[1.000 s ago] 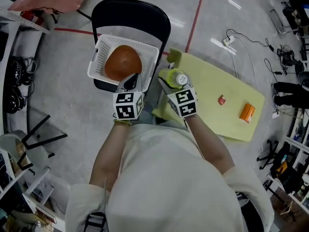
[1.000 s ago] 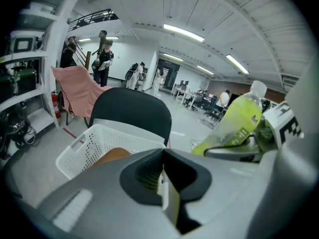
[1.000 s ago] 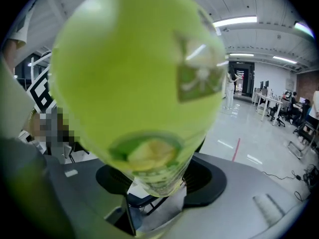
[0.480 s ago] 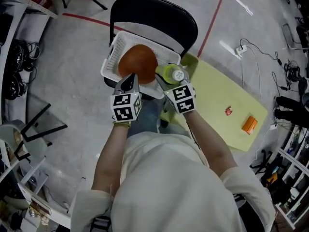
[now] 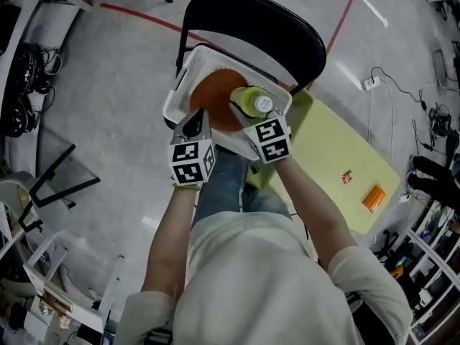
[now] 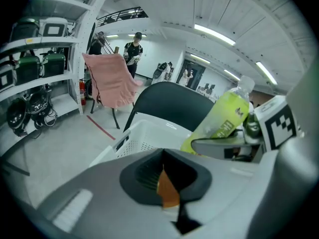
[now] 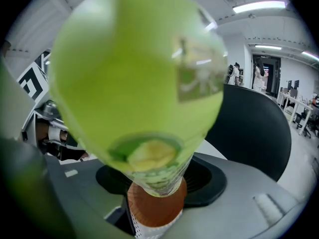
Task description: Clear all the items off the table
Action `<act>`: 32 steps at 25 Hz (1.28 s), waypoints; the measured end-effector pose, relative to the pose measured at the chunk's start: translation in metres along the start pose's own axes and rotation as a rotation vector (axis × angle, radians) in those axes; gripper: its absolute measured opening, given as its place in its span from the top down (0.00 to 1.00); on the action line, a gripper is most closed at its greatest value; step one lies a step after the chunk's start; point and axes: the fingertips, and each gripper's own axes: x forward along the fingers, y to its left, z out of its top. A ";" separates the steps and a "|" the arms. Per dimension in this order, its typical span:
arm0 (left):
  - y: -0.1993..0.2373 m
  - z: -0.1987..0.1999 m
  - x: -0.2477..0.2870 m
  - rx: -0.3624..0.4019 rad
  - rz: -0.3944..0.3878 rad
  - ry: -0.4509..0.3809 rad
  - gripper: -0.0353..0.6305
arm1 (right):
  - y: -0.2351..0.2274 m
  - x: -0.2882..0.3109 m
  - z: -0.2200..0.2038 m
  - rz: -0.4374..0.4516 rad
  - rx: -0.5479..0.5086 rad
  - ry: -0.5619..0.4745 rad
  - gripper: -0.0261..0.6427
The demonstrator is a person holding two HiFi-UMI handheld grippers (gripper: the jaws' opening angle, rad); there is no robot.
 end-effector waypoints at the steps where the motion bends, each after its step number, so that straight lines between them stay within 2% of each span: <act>1: 0.004 0.000 0.002 -0.004 0.003 0.000 0.93 | 0.000 0.007 0.001 0.003 -0.002 0.004 0.56; 18: 0.060 -0.001 0.058 -0.057 0.042 0.041 0.93 | 0.006 0.132 0.003 0.051 -0.007 0.054 0.55; 32: 0.075 -0.008 0.086 -0.098 0.047 0.071 0.93 | 0.010 0.201 -0.006 0.048 -0.005 0.076 0.55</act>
